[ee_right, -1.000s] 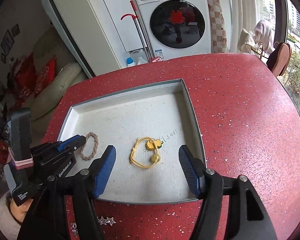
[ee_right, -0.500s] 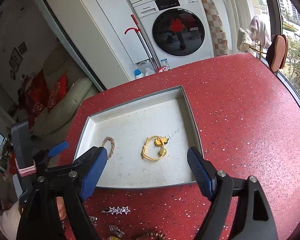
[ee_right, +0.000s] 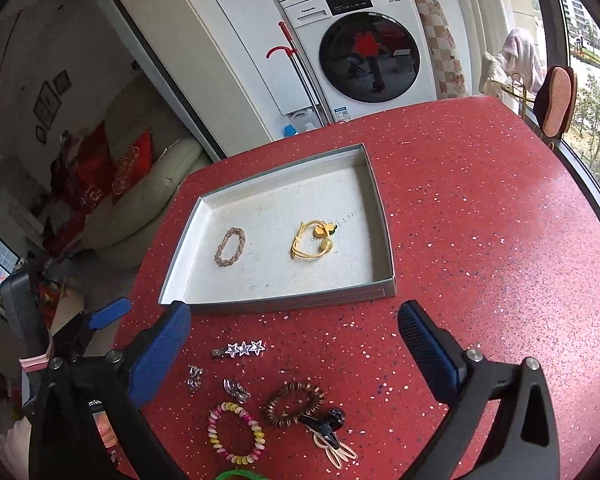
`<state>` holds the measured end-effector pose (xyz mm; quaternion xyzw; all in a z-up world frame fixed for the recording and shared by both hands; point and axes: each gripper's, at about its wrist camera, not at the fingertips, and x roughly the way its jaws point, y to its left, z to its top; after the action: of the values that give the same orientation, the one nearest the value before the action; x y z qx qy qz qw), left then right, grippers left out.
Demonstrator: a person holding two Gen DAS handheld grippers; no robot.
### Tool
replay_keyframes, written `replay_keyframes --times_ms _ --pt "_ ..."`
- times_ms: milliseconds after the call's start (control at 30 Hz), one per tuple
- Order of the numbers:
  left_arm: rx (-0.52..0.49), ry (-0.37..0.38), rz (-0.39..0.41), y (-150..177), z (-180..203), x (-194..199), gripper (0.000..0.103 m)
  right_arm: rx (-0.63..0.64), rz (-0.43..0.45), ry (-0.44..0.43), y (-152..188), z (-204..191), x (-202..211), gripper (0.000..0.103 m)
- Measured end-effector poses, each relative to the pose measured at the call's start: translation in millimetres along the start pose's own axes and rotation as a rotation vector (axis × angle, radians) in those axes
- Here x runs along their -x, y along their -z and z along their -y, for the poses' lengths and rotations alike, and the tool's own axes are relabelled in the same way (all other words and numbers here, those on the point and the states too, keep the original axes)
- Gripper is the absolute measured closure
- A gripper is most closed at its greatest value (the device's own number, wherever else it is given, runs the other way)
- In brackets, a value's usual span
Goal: Organize jewelry
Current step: 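Withdraw both tools from the tray toward the remaining jewelry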
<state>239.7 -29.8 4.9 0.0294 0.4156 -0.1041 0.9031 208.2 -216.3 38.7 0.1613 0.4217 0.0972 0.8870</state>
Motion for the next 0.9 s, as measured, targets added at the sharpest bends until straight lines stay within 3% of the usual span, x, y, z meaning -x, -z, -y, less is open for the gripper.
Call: replay_keyframes --times_ms 200,500,900 --pt "0.009 -0.048 -0.012 26.1 -7.5 11.1 0.000 0.024 -0.028 0.054 20.6 7.4 6.8 0.000" --pt "0.063 -0.015 -0.083 50.0 -21.4 12.4 0.000 0.103 -0.079 0.136 47.0 9.8 9.0 0.000" --pt "0.081 -0.011 -0.099 61.0 -31.6 15.8 0.000 0.182 -0.125 0.201 73.4 13.9 10.6 0.000"
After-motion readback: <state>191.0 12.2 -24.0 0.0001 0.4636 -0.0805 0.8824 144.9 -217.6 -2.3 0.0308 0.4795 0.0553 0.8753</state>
